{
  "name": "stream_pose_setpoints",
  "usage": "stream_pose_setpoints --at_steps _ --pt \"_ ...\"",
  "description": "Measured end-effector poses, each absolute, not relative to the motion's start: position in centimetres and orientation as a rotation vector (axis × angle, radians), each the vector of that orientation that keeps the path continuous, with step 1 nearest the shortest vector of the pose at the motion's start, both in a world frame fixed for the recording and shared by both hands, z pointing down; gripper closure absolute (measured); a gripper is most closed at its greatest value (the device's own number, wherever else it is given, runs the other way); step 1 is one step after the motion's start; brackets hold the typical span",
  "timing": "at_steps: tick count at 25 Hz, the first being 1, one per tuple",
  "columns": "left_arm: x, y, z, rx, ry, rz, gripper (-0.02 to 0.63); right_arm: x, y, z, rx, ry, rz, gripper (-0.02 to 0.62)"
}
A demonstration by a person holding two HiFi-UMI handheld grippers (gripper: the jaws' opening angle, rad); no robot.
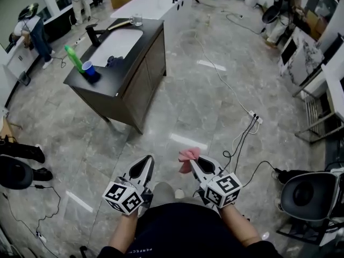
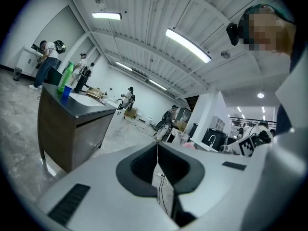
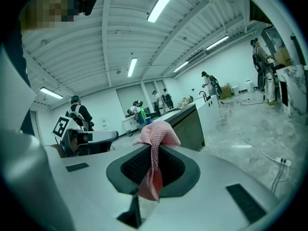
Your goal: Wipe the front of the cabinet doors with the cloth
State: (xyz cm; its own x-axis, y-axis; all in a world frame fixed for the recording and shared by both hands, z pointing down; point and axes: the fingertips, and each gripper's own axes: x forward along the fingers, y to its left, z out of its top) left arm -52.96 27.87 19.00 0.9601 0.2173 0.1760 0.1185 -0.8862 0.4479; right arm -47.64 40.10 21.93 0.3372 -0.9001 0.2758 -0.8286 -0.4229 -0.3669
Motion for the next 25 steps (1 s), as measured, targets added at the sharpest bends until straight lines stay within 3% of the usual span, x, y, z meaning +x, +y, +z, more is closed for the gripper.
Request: stream_pose_setpoints --at_steps 12,25 --pt "-47.9 25.8 20.8 2.653 0.2 0.312 0.597 -42.5 37.3 23.4 -2.419 1.64 -0.676 0.541" --pt "-38.5 20.7 22.6 2.59 0.077 0.34 0.597 -31.9 32.1 24.2 -2.386 1.769 -0.732 0.541"
